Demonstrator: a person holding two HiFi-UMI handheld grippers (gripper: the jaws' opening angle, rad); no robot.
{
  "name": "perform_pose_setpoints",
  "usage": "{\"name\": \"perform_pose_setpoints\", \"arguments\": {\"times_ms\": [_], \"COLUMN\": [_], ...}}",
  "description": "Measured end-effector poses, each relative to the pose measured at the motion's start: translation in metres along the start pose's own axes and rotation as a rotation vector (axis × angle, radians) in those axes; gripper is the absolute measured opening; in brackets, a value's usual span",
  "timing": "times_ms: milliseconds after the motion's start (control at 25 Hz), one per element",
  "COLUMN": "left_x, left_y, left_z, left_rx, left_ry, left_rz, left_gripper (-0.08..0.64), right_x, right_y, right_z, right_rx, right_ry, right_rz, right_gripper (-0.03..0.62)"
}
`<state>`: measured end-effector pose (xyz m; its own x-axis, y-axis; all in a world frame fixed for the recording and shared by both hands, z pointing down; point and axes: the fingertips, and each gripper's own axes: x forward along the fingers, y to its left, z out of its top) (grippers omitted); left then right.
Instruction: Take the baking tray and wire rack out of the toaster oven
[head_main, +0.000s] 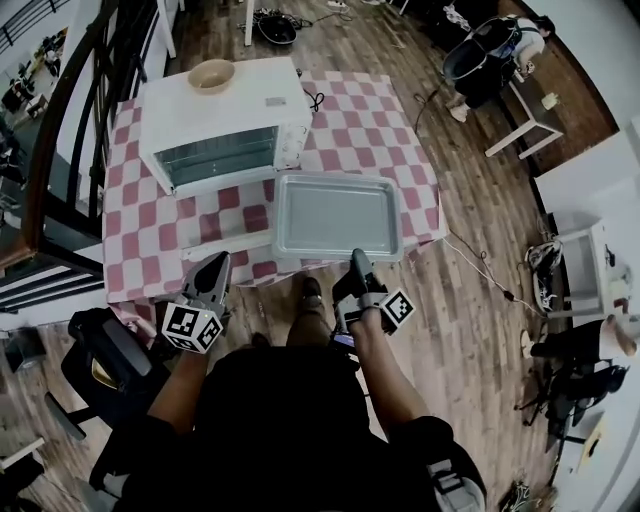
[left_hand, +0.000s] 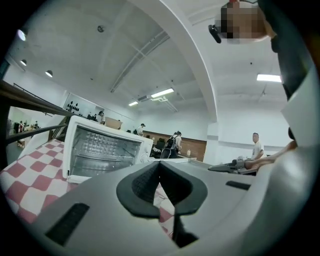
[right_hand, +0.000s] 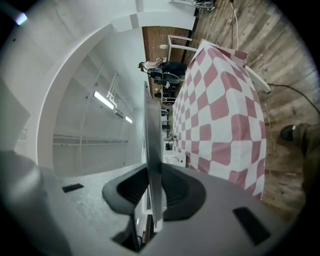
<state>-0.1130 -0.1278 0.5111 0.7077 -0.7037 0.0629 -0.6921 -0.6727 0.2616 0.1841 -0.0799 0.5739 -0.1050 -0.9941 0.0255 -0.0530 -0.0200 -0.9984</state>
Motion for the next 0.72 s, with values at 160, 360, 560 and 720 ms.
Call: {"name": "perform_pose_setpoints", "arguments": {"times_ms": [160,360,560,720], "left_x": [0.046,0.107,0.167,0.213], "left_y": [-0.012,-0.032,-0.047,-0.053], "left_z": [0.002,0.008,0.012,0.014], "left_rx": [0.026,0.035,0.041,0.018], "left_ry": [0.019,0.031,0.044,0.057], "left_rz": [-0.040,-0.082,-0.089,-0.057], "left_gripper": [-0.006,-0.006,-0.006,-0.006], "right_x": [0.009,0.031,0.067,0.108], "right_y": [-0.008,-0.016,-0.019,-0.023], "right_z": [0.044,0.097,0.146,0.186], "right_rx": [0.002,0.003,0.011,0.018], "right_ry": [-0.027,-0.030,0.002,0.037], "right_rz": [-0.006,-0.013,-0.014,-0.026], "right_gripper": [0.075,0.077,0.077,0.078]}}
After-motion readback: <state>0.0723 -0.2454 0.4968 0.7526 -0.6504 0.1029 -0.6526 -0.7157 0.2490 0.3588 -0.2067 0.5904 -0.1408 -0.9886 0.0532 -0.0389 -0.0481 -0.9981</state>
